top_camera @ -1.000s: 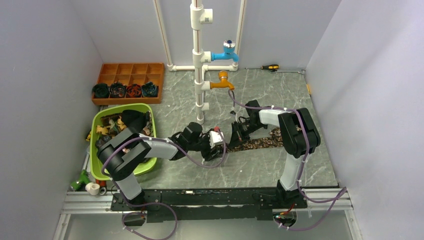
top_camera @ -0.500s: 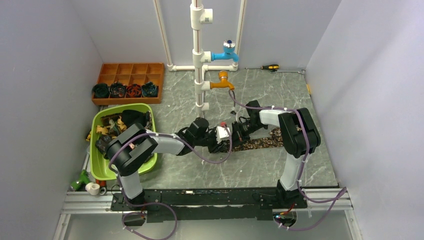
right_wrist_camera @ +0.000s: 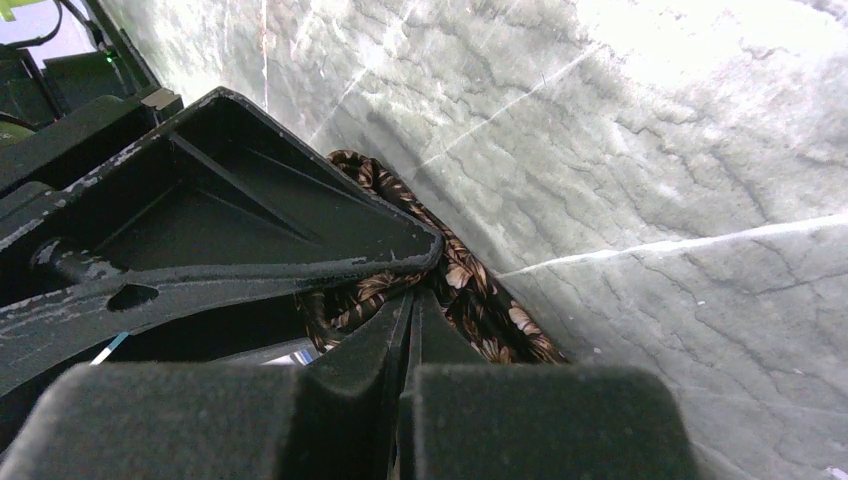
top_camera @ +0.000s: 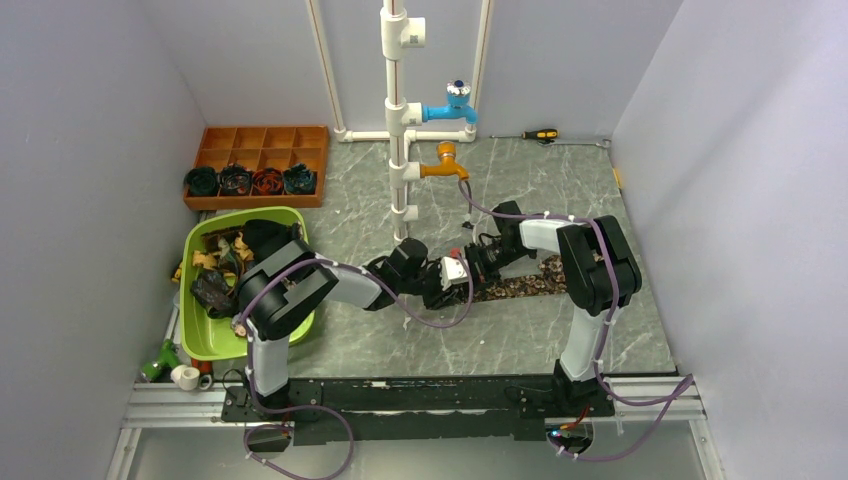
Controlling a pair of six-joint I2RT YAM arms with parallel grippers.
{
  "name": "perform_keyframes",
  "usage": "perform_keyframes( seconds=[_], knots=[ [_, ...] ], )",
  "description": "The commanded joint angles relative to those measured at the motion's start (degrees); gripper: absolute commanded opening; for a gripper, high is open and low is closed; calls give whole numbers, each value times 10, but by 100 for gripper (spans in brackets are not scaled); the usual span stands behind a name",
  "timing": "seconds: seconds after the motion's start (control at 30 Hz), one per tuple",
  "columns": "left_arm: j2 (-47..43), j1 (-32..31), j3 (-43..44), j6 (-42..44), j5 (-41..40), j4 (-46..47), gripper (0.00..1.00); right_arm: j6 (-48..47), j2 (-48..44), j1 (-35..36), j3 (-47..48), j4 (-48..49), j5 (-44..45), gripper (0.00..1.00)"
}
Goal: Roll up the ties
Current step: Roll the tie at the center of the board.
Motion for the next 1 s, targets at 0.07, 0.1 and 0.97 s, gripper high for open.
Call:
perform_keyframes(
  seconds=[0.07, 0.1, 0.97],
  knots=[
    [2, -5, -24, 27, -33, -70, 37, -8, -8, 0, -13, 13, 31, 0],
    [0, -4, -24, 28, -36, -78, 36, -6, -11, -2, -10, 9, 29, 0],
    [4, -6, -13, 47, -43, -118, 37, 17, -25, -27, -7, -24, -99, 41]
  ],
)
